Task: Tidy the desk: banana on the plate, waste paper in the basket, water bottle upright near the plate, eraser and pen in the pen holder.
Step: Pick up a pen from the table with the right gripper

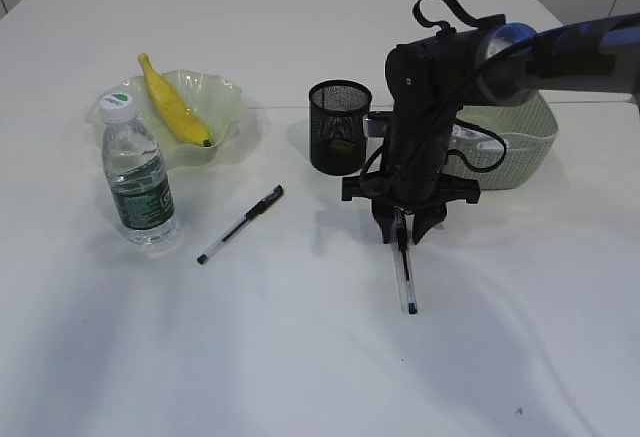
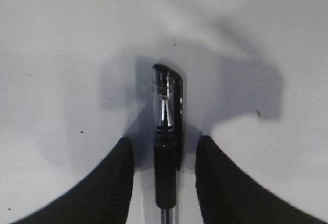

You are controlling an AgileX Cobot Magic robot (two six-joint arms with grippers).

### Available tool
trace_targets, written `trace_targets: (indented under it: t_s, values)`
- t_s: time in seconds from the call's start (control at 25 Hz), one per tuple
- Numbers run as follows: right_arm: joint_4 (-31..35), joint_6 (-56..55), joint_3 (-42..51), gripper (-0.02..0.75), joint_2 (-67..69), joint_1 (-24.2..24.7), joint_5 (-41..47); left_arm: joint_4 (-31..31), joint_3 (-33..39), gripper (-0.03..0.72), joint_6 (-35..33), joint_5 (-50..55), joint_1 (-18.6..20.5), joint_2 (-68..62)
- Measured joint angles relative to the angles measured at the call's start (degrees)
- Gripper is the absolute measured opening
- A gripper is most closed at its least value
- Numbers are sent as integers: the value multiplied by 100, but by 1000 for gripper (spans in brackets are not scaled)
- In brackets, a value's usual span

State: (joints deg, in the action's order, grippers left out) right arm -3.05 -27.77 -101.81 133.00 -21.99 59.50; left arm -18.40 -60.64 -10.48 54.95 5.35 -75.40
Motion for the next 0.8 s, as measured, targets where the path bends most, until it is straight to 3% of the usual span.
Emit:
trace_targets:
  t_s: [0.32,0.8]
  values:
    - [-55,13,0,90,0,0,62,0,0,489,0,-10,0,0]
    - [-570,600,34,55,-153,-34,436,0,0,489,0,-10,0,0]
